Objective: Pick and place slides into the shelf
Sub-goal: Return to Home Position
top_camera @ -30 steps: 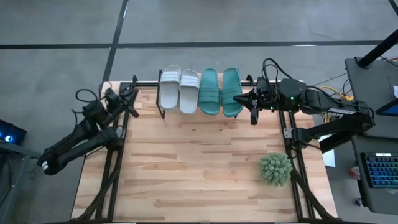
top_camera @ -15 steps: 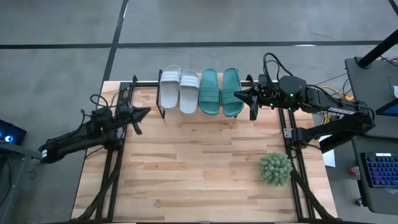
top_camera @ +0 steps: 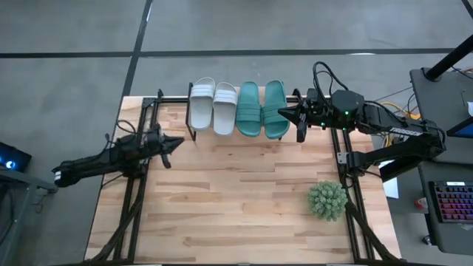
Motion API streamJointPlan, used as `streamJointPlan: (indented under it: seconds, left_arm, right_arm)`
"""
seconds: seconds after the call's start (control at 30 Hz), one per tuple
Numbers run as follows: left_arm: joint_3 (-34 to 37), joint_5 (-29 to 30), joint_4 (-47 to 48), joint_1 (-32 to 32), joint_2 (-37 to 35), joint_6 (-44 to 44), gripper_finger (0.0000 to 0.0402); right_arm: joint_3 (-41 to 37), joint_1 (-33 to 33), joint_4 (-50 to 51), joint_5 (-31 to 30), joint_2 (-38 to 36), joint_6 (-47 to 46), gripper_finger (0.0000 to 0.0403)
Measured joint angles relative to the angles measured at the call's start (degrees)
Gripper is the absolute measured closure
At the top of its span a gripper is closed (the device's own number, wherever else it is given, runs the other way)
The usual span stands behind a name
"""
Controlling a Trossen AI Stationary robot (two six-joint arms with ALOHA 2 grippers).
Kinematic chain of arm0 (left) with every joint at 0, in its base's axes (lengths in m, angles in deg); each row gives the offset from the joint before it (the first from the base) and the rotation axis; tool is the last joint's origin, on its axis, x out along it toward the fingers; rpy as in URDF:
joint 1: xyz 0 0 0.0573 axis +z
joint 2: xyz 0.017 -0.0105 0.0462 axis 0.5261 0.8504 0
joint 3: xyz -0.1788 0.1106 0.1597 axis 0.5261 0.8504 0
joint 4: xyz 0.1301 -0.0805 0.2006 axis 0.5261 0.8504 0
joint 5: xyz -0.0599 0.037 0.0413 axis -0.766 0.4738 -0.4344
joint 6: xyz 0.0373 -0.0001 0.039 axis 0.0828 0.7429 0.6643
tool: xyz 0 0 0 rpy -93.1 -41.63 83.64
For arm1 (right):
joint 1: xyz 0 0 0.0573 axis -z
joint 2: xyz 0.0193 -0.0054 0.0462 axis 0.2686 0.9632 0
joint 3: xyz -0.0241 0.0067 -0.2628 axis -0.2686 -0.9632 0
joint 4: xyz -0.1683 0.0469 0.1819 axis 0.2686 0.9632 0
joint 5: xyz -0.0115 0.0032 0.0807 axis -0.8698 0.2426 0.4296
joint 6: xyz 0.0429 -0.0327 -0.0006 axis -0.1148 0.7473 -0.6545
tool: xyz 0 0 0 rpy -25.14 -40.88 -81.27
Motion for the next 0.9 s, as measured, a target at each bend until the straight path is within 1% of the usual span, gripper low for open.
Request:
streamJointPlan:
  seconds: [0.1,0.13,0.23,0.37,0.47,0.57,0.67,0.77,0.83,0.9]
  left_arm:
    - [3.9,-0.6,-8.0,-3.1,1.2,-2.1,0.04]
    - [4.2,-0.4,-8.9,-4.4,1.4,-2.3,0.04]
    - [3.8,1.6,-9.0,-8.3,2.4,-1.4,0.04]
    - [3.0,1.7,-7.7,-13.9,3.9,-1.8,0.04]
    - [3.1,5.3,-6.6,-17.0,5.1,-1.8,0.04]
    - [3.0,8.4,-6.6,-18.2,5.9,-1.8,0.0401]
    - [3.0,8.7,-6.5,-18.3,6.1,-1.5,0.0401]
    - [3.0,8.8,-6.5,-18.3,6.0,1.5,0.0401]
    - [3.0,8.7,-6.6,-18.3,6.0,3.6,0.0401]
    - [3.1,8.8,-7.0,-18.3,5.9,3.5,0.0401]
  right_arm:
    - [0.0,0.0,-0.2,0.0,0.0,-0.4,0.0394]
    - [0.0,0.0,-0.3,0.0,0.0,-0.6,0.0394]
    - [0.0,0.0,-0.9,0.0,0.0,-0.9,0.0394]
    - [0.0,0.0,-1.1,0.0,0.2,-0.9,0.0394]
    - [0.0,0.0,-1.1,0.0,0.4,-0.6,0.0394]
    - [0.0,0.0,-1.2,0.5,0.5,-0.6,0.0394]
    - [-0.1,-0.1,-1.1,1.6,0.4,-0.3,0.0394]
    - [-0.5,-1.2,-1.2,4.0,-0.8,1.5,0.0394]
    - [-1.5,-2.5,-1.6,4.0,-2.2,2.5,0.0394]
    - [-3.7,-4.2,-2.2,3.2,-3.8,2.6,0.0394]
